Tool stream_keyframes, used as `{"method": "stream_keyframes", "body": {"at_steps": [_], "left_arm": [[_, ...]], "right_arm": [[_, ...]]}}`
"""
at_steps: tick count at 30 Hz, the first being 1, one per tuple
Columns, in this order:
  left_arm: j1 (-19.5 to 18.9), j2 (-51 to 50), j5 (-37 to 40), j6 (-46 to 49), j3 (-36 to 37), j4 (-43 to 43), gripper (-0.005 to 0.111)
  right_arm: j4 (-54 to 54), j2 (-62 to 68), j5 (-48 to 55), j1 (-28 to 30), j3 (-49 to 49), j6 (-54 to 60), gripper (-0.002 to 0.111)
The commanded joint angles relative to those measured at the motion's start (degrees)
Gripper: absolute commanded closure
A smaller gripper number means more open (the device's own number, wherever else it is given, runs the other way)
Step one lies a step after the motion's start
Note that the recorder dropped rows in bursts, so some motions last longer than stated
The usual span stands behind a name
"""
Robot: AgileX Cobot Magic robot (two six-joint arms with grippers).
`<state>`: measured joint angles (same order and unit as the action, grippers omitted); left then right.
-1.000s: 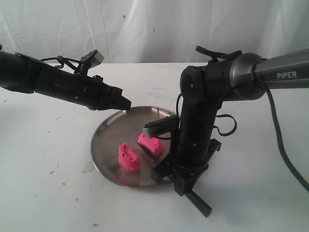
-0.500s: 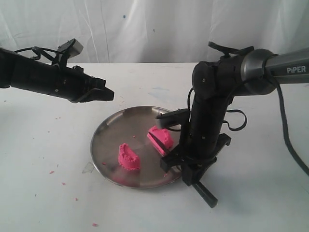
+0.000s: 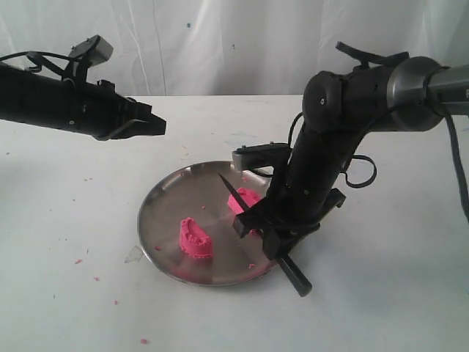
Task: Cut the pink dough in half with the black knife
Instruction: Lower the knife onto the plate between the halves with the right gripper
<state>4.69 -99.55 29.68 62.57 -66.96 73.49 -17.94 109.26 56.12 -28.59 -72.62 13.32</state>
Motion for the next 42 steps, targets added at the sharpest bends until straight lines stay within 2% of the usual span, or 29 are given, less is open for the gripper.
{"method": "stream_keyframes", "body": {"at_steps": [1, 8, 15, 18, 28, 40, 42], "left_arm": [[-0.1, 4.8, -1.7, 0.3, 2.4, 0.9, 0.107], [0.0, 13.6, -9.3, 2.8, 11.9, 3.3, 0.107], [0.0, 23.2, -11.7, 16.6, 19.7, 18.7, 0.107], [0.0, 26.7, -11.1, 19.2, 22.3, 22.2, 0.107], [0.0, 33.5, -11.0, 19.7, 28.3, 22.5, 0.107], [0.0, 34.9, -10.6, 19.7, 29.3, 22.5, 0.107], [0.0, 34.9, -10.6, 19.7, 29.3, 22.5, 0.107]], "right_arm": [[-4.2, -1.2, -1.7, 0.6, 0.1, 3.4, 0.108], [-7.4, 0.9, -4.7, 0.6, -0.5, 6.7, 0.108], [-11.5, 3.1, -4.7, 0.6, -3.4, 10.5, 0.108], [-13.7, 4.9, -3.0, 0.6, -4.4, 12.2, 0.108], [-15.4, 8.8, -2.0, 0.6, -6.5, 13.7, 0.108], [-15.2, 10.3, -3.9, 1.2, -7.6, 13.3, 0.108], [-14.9, 10.3, -4.6, 1.3, -7.6, 12.3, 0.101]]}}
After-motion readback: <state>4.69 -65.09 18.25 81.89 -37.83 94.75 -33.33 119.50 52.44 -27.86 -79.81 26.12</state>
